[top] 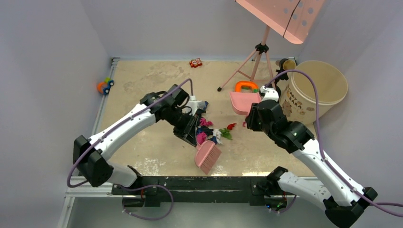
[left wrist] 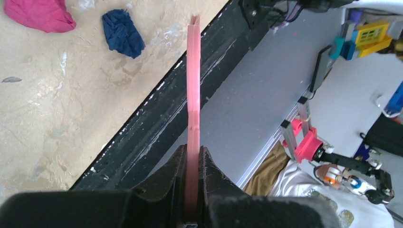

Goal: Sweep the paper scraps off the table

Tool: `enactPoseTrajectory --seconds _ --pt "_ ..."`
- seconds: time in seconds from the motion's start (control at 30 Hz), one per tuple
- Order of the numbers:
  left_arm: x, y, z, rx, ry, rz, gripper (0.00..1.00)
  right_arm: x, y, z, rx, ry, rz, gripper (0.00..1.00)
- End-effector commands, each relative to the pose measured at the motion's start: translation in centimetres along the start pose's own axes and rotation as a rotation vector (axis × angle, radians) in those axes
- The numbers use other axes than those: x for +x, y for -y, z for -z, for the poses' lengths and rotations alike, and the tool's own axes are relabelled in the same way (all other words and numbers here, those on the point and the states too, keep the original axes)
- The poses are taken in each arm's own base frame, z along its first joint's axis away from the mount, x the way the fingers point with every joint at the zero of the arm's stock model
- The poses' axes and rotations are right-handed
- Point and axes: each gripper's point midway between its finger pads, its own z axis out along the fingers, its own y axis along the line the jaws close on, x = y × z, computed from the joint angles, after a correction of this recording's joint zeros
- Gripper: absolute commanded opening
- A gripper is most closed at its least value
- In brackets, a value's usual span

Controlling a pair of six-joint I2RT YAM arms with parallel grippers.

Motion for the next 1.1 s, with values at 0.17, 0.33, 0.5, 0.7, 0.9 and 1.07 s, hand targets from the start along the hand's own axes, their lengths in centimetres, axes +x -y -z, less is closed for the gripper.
enactPoseTrajectory --seconds 0.17,0.33,0.5,0.7,0.9,1.07 --pt "-4.2 -5.9 -2.9 -0.264 -0.026 -0.216 0.00 -1.9 -1.0 0.7 -0.037 0.055 -0.032 0.00" --pt "-6.2 -7.9 -3.3 -0.364 -0.061 -0.279 0.00 -1.8 -1.0 0.7 -0.044 0.054 -0.028 0.00" --pt "-9.8 -9.5 -1.4 -0.553 -0.004 -0.302 0.00 -1.9 -1.0 0.7 -0.041 0.056 -0.020 0.00" --pt "-11.2 -5.2 2.4 -0.516 0.095 -0.290 0.00 -1.6 -0.9 0.3 -0.034 0.048 -0.012 0.00" --pt "-9.3 -0.6 2.6 -0.302 0.090 -0.298 0.00 -1.5 -0.7 -0.4 -0.005 0.053 -0.030 0.00" --pt "-11.4 2.7 -0.2 -0.074 0.143 -0.282 0.00 -2.9 1.0 0.5 0.086 0.112 -0.077 0.00"
